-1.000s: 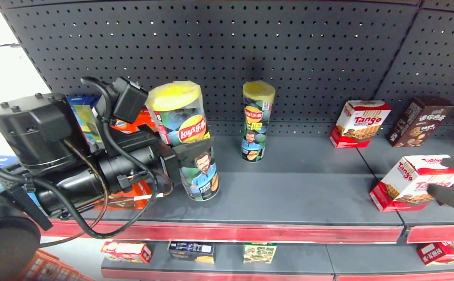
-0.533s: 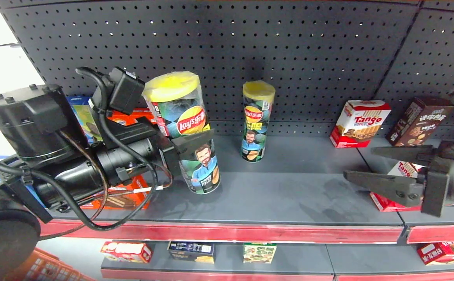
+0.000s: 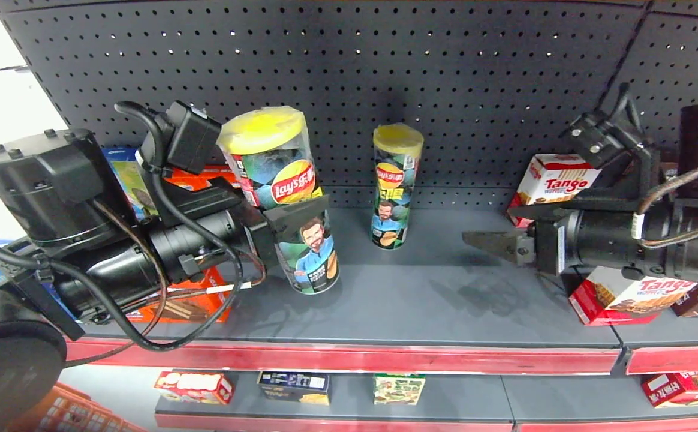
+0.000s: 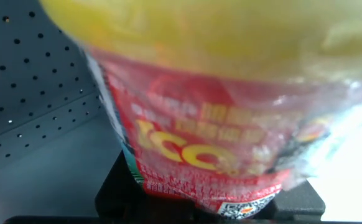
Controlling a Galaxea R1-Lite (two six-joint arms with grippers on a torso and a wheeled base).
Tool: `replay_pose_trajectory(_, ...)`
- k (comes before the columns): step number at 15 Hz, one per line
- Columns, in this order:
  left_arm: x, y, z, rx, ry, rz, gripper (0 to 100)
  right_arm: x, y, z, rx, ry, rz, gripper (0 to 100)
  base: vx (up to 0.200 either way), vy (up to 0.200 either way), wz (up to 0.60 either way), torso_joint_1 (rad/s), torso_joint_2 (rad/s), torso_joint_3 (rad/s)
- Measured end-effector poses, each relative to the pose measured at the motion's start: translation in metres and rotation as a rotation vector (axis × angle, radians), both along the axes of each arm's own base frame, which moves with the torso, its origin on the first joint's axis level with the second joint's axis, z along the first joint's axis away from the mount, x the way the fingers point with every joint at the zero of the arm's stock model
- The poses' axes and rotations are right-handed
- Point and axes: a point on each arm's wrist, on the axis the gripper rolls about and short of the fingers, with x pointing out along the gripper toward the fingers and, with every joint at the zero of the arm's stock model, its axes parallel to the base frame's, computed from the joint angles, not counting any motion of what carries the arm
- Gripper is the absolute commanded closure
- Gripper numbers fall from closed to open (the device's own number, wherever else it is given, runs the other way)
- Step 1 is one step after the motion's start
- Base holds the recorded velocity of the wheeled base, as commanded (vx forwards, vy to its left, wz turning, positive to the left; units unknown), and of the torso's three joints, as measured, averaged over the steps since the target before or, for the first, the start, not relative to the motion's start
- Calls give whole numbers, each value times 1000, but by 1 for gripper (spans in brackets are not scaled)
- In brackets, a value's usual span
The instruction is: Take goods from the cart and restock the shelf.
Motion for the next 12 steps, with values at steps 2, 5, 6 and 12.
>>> replay_pose_trajectory(2,0,0,-1,1,4,0,100,15,8,-1,-14,-3,-6,0,0,0,0,0,0,0)
replay_pose_trajectory(5,1,0,-3,4,10,1,100,37,20,-4,-45,-17,4,0,0,0,0,0,0,0)
replay_pose_trajectory(6,1,0,-3,4,11,1,100,45,22,-4,-60,-30,9,0,0,0,0,0,0,0)
replay_pose_trajectory(12,2,0,-5,7,17,4,100,98,19,-6,12,-102,138,0,0,0,0,0,0,0)
